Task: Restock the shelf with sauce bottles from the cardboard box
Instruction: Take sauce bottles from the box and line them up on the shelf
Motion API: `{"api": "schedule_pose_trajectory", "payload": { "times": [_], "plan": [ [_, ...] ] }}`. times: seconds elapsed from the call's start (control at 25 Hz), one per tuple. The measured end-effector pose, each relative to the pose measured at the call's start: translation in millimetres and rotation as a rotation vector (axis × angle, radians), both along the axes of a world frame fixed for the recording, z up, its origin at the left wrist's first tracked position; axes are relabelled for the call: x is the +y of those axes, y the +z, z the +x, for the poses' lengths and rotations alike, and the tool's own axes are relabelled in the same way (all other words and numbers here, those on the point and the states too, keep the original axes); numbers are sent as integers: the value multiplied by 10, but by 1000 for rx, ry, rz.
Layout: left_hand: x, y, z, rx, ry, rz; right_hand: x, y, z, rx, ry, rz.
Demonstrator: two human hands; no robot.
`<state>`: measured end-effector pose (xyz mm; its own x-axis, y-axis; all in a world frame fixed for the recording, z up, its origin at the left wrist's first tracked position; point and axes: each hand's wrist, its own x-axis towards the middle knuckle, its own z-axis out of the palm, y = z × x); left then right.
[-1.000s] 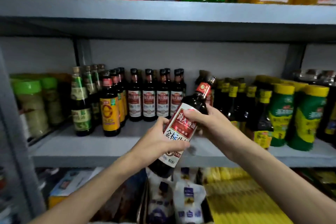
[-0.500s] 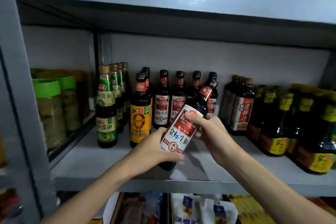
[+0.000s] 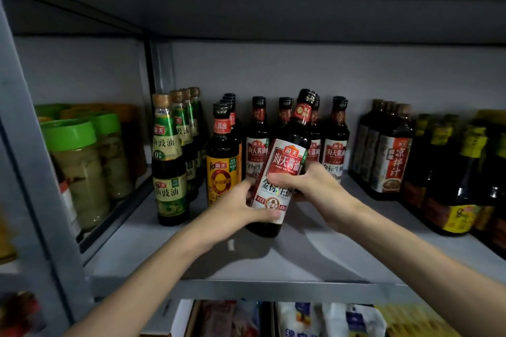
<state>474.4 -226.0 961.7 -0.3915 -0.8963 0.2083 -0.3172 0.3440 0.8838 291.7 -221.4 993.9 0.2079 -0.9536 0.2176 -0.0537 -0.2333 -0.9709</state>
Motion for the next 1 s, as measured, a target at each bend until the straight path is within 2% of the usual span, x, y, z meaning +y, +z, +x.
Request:
{"api": "schedule_pose_trajectory", "payload": {
  "times": [0.08,0.2,0.44,0.72,1.0],
  "plan": [
    [-64,2,129,-119,15,-26,-149,41,-10,48,-20,-69],
    [-65,-71,307,-413,22,-13,-473,-22,-30,183,-132,-187],
    [-73,-139,332,-889,-39,-65,-832,-294,102,274,-140,-214],
    [-65,-147,254,-1079,-56,-145,-900,-357,246,357,-119,-229],
    [-70,-164,153,-1126,-115,-186,-950,-383,225,362,-114,-223]
  ]
}}
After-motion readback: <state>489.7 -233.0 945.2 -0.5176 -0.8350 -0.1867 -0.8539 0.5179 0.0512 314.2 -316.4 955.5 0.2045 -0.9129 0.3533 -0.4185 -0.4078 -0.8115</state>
